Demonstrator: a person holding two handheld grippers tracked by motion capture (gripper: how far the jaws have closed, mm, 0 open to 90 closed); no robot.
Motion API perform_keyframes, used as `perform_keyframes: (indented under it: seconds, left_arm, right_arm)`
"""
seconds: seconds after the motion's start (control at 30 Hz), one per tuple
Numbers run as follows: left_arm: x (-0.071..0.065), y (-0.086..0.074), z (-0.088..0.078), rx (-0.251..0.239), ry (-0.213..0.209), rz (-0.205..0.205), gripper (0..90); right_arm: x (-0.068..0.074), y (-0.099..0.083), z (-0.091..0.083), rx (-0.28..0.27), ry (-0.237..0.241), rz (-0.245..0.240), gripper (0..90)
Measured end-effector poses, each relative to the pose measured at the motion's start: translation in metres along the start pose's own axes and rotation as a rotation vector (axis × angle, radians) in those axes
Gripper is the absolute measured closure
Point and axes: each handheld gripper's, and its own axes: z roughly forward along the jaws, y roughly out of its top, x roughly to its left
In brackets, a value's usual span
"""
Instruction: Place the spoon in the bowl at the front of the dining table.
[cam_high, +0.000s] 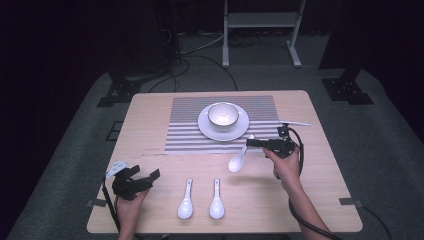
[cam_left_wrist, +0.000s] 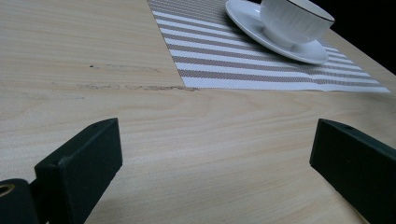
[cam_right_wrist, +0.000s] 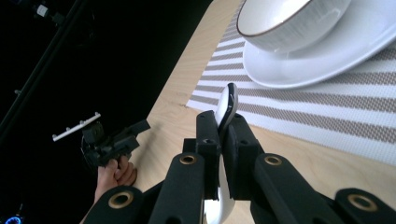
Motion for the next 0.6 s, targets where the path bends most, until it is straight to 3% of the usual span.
perform_keyframes:
  seconds: [0.4,0.6]
  left_arm:
    - [0.001,0.000,0.000,-0.003,-0.002,-0.003,1.0]
    - [0.001,0.000,0.000,-0.004,-0.004,0.000,1.0]
  right_arm:
    - [0.002,0.027,0.016,-0.016,0.007,0.027,85.0]
    - [0.005,0.043,0.023,-0.033,-0.024,0.019,85.0]
